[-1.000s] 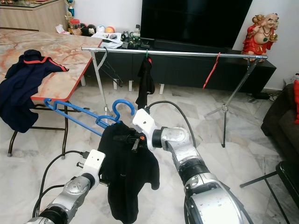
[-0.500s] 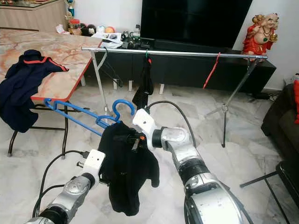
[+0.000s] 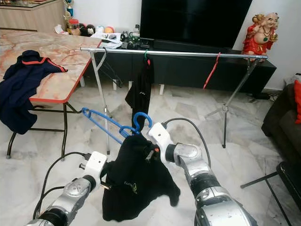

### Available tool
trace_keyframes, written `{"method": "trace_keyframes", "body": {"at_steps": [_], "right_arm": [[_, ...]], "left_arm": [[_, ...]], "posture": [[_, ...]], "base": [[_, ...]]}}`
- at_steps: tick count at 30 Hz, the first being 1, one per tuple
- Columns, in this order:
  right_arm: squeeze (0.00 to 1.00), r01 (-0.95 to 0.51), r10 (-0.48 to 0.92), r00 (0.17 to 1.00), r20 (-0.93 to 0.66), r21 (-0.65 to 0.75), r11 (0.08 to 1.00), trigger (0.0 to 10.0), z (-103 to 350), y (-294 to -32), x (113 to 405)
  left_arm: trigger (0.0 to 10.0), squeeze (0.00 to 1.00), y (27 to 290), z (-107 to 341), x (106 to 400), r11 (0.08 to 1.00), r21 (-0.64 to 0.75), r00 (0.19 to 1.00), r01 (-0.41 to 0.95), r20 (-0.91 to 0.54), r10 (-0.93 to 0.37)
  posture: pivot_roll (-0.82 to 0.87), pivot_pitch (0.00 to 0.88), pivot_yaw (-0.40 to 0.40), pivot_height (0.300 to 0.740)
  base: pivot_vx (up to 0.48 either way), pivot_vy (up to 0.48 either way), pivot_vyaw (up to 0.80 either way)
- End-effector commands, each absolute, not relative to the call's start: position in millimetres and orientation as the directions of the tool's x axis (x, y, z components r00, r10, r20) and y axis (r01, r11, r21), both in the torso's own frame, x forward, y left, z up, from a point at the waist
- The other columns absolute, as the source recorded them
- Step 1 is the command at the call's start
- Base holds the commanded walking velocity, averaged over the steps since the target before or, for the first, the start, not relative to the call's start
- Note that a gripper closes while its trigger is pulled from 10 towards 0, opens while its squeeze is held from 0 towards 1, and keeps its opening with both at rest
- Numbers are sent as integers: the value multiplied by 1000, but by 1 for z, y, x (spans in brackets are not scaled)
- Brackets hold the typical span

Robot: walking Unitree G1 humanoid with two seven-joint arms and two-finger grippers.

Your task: Hang hanger

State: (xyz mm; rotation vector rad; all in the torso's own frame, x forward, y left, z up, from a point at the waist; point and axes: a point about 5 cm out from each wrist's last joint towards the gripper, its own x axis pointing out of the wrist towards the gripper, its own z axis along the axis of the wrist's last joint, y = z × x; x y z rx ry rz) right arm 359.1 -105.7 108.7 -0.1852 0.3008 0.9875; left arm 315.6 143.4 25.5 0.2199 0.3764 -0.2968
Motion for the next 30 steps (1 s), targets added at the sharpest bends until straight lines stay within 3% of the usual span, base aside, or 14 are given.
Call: {"method": "trace_keyframes", "body": {"at_steps": [1,10,14,18,24,28,30], "right_arm": [[0,-814,769,540,-343,17,580,0,100,-114,356],[0,-805,691,503,-519,10,593,0,55,-133,331],[0,-802,704,494,-510,45,596,0,49,-134,325],[0,-808,771,494,-402,114,578,0,53,-131,323],[0,-859,878,397,-268,228,458,0,61,-147,314],[0,-902,920,206,-334,300,310,0,50,-172,292],[0,-899,909,208,-362,295,324,0,49,-180,290]], "left_arm": [[0,0,144,22,313,923,163,877,349,-404,-260],[0,0,148,17,310,920,187,865,343,-445,-232],[0,0,149,17,309,919,185,862,349,-448,-237],[0,0,147,13,306,910,159,838,382,-476,-268],[0,0,149,8,302,904,155,819,398,-505,-274],[0,0,149,7,302,904,150,813,400,-514,-275],[0,0,149,7,302,904,151,812,401,-515,-274]], "posture": [[145,0,-96,740],[141,0,-90,740],[145,0,-88,740],[148,0,-84,740],[144,0,-85,740],[144,0,-85,740],[144,0,-85,740]], "base": [[0,0,0],[0,0,0],[0,0,0],[0,0,0],[0,0,0],[0,0,0],[0,0,0]]}}
